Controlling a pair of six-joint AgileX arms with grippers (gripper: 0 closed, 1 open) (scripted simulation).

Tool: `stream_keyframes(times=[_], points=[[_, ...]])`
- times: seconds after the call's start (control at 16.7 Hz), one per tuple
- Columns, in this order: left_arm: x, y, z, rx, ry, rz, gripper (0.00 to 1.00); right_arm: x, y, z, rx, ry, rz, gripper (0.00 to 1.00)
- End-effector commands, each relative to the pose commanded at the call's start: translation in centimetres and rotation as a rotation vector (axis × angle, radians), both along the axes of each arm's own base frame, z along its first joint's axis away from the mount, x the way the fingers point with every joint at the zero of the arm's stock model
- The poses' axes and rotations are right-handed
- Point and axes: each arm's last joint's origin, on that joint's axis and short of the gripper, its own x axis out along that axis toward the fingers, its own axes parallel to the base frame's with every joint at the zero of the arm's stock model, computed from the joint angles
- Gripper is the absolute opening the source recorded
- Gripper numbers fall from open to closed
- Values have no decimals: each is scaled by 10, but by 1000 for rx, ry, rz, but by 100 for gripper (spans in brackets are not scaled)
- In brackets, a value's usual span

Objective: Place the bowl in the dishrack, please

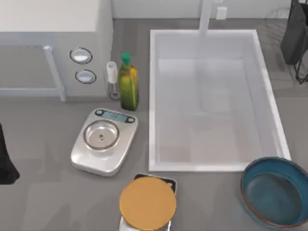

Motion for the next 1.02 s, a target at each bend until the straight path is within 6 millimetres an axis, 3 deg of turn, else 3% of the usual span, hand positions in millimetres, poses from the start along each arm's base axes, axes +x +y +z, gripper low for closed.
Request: stream_keyframes(times=[0.18, 0.42, 0.66, 1.02], points=[[0, 0, 0, 0, 0, 0, 100, 0, 0, 2, 3, 12, 3, 100], [0, 0, 0, 0, 0, 0, 100, 3, 4, 23, 31, 171, 28, 100], [0, 0, 0, 0, 0, 0, 100, 20, 10, 47, 62, 530, 49, 100], [0, 0, 0, 0, 0, 0, 100, 73, 29, 61, 52, 1179, 36, 100]])
